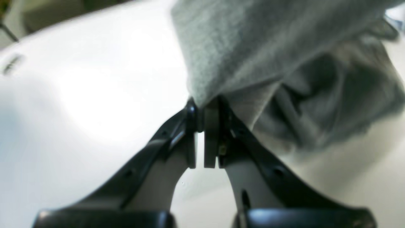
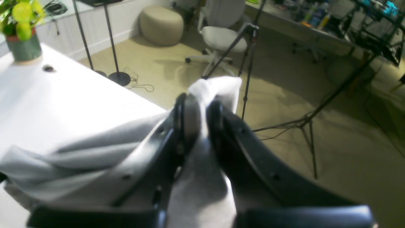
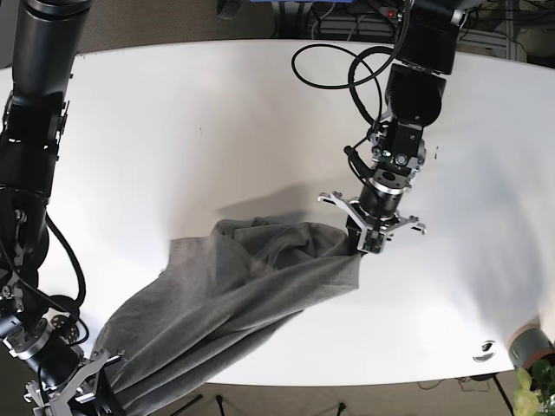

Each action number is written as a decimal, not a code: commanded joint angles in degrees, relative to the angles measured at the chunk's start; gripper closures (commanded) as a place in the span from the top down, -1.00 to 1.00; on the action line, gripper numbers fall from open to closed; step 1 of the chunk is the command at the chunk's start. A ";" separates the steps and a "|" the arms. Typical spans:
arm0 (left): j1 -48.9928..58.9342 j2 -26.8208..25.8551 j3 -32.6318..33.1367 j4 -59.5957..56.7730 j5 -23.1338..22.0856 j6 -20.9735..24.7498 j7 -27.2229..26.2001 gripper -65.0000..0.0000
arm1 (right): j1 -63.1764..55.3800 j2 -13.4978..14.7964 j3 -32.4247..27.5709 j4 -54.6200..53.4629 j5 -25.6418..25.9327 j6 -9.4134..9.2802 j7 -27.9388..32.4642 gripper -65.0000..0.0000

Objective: Fold the T-shirt properly
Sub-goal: 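Grasp the hanging shirt with the left gripper below the right gripper, then spread the shirt between both grippers and lay it on the table, then release the shirt and move both grippers to its hem corners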

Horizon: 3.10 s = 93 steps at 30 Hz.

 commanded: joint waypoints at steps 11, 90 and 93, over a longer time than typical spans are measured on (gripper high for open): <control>-16.38 -6.90 -5.37 9.76 -0.20 -0.87 6.10 -1.00 | 18.47 -1.98 -4.43 -15.43 0.27 -0.50 2.41 -1.00; 38.83 0.48 -24.27 26.90 4.20 -13.09 11.20 0.54 | -69.09 -17.54 37.68 16.75 5.20 -0.58 -7.70 0.61; 37.87 1.63 -25.77 26.99 4.02 -13.18 11.03 0.59 | -68.47 -17.63 37.68 17.45 5.20 -0.67 -7.43 0.73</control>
